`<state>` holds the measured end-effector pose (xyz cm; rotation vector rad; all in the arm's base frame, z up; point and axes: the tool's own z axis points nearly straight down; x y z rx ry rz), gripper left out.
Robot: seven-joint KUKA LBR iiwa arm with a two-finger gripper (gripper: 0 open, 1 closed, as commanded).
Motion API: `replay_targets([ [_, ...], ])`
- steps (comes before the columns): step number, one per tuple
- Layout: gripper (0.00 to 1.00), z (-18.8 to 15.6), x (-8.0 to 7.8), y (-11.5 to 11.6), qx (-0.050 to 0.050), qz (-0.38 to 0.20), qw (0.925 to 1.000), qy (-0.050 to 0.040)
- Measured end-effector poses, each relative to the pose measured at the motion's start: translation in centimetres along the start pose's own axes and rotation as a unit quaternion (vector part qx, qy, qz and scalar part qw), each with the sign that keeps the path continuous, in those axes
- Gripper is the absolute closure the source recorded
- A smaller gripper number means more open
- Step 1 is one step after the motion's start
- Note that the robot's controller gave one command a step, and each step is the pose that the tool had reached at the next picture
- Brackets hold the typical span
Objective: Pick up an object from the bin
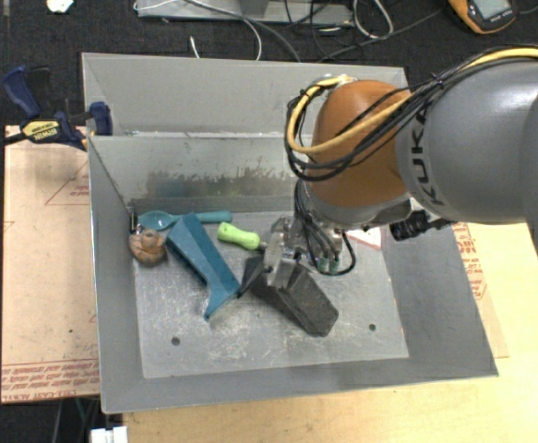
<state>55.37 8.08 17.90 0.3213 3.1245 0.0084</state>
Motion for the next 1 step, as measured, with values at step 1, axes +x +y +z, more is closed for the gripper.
replay_targets([
  [1,1.00,-5.51,-0.82,1.21,0.001,-0.033,0.9995,0.0025],
])
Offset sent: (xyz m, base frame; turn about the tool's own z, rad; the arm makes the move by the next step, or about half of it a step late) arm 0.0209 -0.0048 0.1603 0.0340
